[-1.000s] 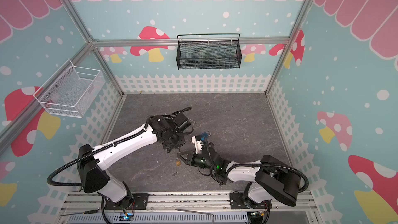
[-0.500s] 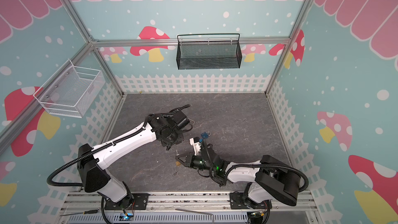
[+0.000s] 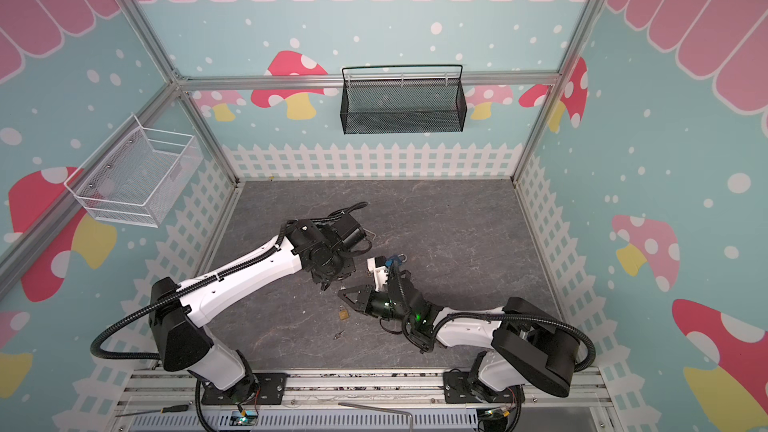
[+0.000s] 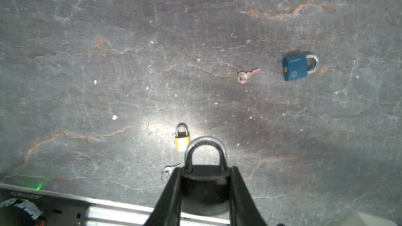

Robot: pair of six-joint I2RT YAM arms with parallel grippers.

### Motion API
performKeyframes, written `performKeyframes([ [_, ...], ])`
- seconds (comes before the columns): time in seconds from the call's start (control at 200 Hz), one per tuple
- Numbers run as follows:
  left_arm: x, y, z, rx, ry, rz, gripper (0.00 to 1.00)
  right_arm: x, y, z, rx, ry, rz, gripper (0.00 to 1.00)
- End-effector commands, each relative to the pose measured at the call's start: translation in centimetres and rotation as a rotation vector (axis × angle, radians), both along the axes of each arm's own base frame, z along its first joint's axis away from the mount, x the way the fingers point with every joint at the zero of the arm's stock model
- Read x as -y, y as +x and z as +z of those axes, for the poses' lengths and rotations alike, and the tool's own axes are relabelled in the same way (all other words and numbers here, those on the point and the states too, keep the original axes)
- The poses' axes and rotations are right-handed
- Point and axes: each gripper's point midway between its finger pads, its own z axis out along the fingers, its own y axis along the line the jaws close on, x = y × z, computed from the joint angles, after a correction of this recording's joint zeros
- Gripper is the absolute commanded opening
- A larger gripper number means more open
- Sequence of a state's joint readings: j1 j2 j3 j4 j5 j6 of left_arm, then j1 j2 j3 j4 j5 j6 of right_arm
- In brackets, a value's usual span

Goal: Unlock with the key

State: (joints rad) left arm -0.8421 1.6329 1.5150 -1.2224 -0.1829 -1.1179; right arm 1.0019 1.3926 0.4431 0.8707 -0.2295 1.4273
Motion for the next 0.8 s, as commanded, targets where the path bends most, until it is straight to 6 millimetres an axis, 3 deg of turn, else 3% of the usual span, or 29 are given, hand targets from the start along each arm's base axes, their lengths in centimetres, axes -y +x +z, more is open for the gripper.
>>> performKeyframes([
  [0.0, -0.2, -0.2, 0.5, 0.012, -0.006, 0.001, 0.0, -0.4, 0.5, -0.1, -0.027, 0.003, -0.014, 0.0],
  [0.415, -0.3, 0.1, 1.0, 0.035, 0.0, 0.005, 0.0, 0.1, 0.2, -1.6, -0.047, -0.047, -0.028, 0.0],
  [0.625, -0.3, -0.3, 0.7, 0.018, -0.004, 0.006, 0.0, -0.3, 0.9, 0.0, -0.006, -0.031, -0.041, 0.0],
  [0.795, -0.4, -0.4, 0.7, 0.018, -0.004, 0.006, 0.0, -0.1, 1.1, -0.1, -0.015, -0.035, -0.057, 0.0],
])
